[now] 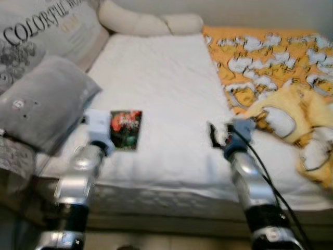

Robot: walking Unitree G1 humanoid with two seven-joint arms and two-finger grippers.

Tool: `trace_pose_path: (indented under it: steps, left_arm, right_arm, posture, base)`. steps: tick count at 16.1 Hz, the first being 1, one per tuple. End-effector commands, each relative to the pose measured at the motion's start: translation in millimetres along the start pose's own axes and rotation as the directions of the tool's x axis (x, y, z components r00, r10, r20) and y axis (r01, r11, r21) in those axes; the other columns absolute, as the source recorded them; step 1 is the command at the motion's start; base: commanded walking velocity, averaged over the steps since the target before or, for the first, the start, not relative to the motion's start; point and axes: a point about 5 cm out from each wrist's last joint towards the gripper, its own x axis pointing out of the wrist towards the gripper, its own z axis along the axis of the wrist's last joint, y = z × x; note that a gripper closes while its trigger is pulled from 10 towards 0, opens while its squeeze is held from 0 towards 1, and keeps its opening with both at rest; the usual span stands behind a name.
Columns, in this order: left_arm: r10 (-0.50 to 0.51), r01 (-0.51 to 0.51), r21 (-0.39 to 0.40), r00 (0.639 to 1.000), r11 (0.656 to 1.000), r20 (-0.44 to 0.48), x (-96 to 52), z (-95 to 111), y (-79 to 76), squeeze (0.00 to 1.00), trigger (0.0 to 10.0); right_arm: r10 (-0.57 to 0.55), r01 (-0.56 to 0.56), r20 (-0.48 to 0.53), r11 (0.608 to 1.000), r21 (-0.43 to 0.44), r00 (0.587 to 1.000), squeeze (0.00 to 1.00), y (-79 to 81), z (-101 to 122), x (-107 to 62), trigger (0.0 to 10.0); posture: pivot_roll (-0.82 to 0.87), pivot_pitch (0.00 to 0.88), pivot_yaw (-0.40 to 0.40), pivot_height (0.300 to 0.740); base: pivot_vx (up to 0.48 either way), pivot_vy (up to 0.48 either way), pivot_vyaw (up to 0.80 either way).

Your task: Clean up the room

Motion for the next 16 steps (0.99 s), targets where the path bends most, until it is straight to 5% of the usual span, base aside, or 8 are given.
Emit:
trace_pose_path:
  steps: [1,4,15,16]
  left_arm:
    - [0.013,-0.013,0.015,1.000,1.000,0.018,1.3,5.6,6.2,0.00,10.0]
    - [0.015,-0.015,0.020,0.999,1.000,0.028,6.1,6.3,7.2,0.00,10.0]
    - [0.025,-0.024,-0.039,1.000,0.999,0.018,10.5,1.9,8.6,0.00,10.0]
    - [0.015,-0.014,-0.045,0.999,0.999,0.035,11.0,4.2,8.0,0.00,10.0]
  right_arm:
    - [0.009,-0.008,0.031,1.000,-0.012,0.999,1.00,6.4,3.1,0.6,10.0]
    - [-0.014,0.016,0.086,1.000,-0.021,0.996,1.00,6.8,10.3,5.6,10.0]
    - [0.039,-0.040,0.032,0.999,0.019,0.999,1.00,13.4,4.4,8.8,10.0]
    - [0.057,-0.057,0.033,0.998,0.009,0.998,0.64,15.7,5.1,9.0,10.0]
  posture:
    - [0.01,0.000,0.005,0.740]
    - [0.01,0.000,-0.001,0.740]
    - [0.01,0.000,-0.011,0.740]
    - [0.01,0.000,-0.010,0.740]
  base:
    - [0.000,-0.330,0.00]
    - [0.000,-0.329,0.00]
    - [0.000,-0.265,0.00]
    - [0.000,0.000,0.00]
